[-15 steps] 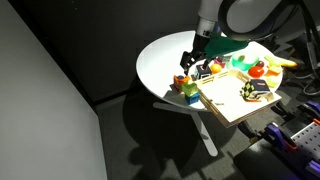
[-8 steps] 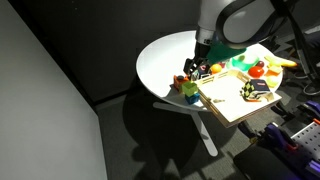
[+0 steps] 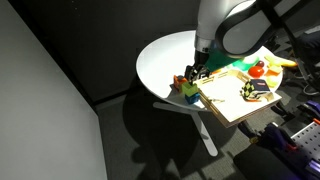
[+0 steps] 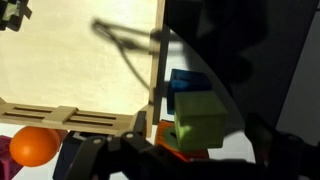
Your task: Put the yellow block in the crate
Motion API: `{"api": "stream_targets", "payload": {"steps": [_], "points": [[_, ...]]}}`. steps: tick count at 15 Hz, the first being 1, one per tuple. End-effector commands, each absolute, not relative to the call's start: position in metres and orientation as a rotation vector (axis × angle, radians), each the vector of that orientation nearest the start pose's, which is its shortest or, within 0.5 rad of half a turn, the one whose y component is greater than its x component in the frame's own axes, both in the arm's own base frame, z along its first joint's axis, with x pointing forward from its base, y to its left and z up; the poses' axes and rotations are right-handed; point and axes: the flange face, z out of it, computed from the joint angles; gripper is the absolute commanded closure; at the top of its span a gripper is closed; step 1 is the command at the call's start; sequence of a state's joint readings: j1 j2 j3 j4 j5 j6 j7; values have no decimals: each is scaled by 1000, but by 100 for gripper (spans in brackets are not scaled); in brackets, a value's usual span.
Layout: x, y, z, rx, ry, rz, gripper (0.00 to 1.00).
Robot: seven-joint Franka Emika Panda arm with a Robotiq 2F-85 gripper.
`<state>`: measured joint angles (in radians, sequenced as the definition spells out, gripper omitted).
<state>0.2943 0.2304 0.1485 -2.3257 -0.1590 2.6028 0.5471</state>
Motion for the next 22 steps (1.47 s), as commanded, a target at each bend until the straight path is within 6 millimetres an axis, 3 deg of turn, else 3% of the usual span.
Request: {"api": "stream_targets", "payload": {"steps": [1,7,18,19,20,22], "points": [[481,234,236,-3175,-29,-158,0],[490,237,215,-3187,-11,-164,0],[508,248,195,-3218,-21,-187,0],[509,247,193,-3225,-12,-185,25],[510,246,192,-3231,-7,-186,27],[512,244,190,-3236,4,-187,44]]}}
